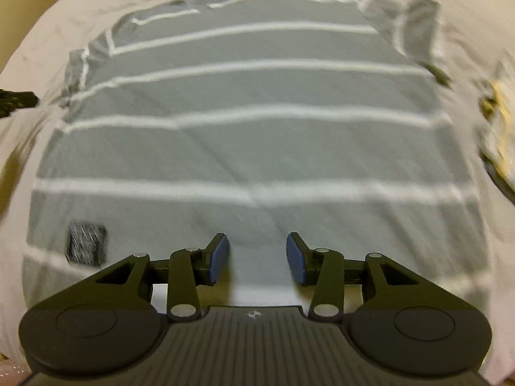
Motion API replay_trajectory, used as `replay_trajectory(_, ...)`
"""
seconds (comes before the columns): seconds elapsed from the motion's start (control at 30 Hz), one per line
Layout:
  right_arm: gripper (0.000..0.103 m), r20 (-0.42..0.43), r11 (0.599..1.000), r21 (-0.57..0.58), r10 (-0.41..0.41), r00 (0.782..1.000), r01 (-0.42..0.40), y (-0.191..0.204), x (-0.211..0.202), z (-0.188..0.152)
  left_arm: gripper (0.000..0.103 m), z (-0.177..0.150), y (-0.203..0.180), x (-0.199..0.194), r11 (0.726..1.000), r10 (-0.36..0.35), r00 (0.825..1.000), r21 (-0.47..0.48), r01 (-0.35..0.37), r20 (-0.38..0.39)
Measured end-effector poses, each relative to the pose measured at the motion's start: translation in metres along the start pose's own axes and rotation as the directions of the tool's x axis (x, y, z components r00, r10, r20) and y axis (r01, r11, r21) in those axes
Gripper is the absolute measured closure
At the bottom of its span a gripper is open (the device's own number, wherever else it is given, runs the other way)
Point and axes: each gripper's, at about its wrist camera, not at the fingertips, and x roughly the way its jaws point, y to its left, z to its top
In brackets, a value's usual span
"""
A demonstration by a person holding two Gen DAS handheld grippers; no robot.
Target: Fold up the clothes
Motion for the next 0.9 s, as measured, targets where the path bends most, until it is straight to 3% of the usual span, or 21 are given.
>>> replay_trajectory(0.13,0.058,-0.021,1.0,0.011,-0.024,0.999,0.025,-0.03,-0.014,-0.028,0.084,-0.005,-0.063,-0.025,0.997,-0.077,0.997,-0.014,0.078,0.025)
replay_trajectory(0.2,0.058,-0.029,0.999,0.023,-0.034,0.999,0.034,-0.048,-0.021,-0.04,0.084,-0.012,-0.099,-0.022,0.991,-0.132,0.991,-0.019,0.132,-0.001)
replay_trajectory(0.3,0.058,-0.034,0.998,0.053,-0.042,0.999,0.044,-0.079,-0.033,-0.057,0.083,-0.034,-0.149,-0.018,0.988,-0.153,0.985,0.025,0.155,-0.078)
replay_trajectory(0.4,0.057,-0.057,0.996,0.067,-0.062,0.996,0.066,-0.11,-0.041,-0.075,0.083,-0.066,-0.178,-0.021,0.993,-0.099,0.982,0.054,0.109,-0.164)
replay_trajectory(0.6,0.057,-0.092,0.998,0.046,-0.045,0.995,0.05,-0.144,-0.05,-0.1,0.083,-0.11,-0.177,-0.049,0.998,0.025,0.962,-0.056,-0.041,-0.273)
replay_trajectory(0.77,0.057,-0.062,1.0,-0.002,0.007,0.998,-0.007,-0.138,-0.061,-0.096,0.084,-0.108,-0.192,-0.088,0.983,0.103,0.965,-0.126,-0.136,-0.24)
replay_trajectory(0.9,0.057,-0.031,0.993,-0.087,0.077,0.997,-0.079,-0.112,-0.072,-0.081,0.08,-0.096,-0.224,-0.108,0.981,0.084,0.979,-0.158,-0.113,-0.184)
